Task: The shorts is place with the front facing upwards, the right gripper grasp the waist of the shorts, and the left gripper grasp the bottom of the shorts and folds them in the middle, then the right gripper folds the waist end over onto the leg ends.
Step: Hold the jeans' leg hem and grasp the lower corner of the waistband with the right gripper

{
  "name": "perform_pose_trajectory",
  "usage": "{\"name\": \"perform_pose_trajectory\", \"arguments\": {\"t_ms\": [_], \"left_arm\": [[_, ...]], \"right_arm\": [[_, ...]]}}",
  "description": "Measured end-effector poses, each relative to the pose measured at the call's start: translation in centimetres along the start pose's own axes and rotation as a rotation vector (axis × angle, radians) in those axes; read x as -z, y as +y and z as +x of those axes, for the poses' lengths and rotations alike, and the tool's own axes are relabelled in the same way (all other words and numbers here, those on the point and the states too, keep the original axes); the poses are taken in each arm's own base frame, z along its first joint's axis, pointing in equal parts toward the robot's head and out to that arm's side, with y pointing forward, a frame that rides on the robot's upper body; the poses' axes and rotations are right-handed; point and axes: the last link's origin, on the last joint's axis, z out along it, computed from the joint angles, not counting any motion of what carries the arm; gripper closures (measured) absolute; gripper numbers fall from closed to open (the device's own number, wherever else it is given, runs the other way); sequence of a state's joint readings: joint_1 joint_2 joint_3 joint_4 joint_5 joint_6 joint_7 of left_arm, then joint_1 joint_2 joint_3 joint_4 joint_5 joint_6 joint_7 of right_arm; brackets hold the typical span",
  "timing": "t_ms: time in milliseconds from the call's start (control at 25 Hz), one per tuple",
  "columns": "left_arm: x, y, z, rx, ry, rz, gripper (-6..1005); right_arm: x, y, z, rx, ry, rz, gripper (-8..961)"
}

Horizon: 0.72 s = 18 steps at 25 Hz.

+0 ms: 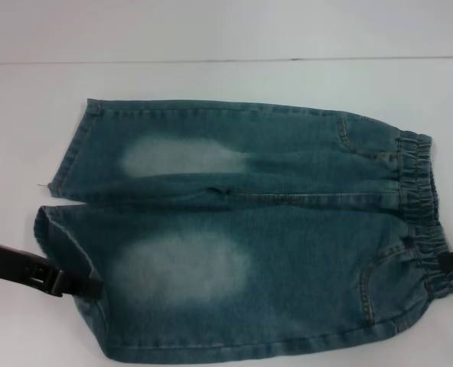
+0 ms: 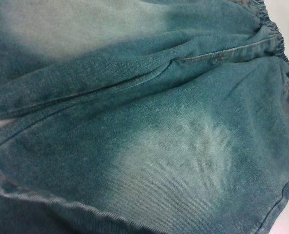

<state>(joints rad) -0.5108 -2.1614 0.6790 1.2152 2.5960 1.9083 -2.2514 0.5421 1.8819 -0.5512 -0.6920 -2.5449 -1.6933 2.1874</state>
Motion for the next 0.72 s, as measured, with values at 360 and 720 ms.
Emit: {"name": "perform_pose_trajectory", "arguments": {"t_ms": [360, 720], "left_arm": [[-0.2, -0.1, -0.2, -0.004, -0.002, -0.005, 934], [-0.2, -0.1, -0.5, -0.009, -0.002, -0.006, 934]], "right_arm": [[-1.1, 0.4, 0.2, 0.006, 0.019, -0.010, 249], [-1.8, 0.8, 0.3, 0.003, 0.033, -0.040, 257]]}}
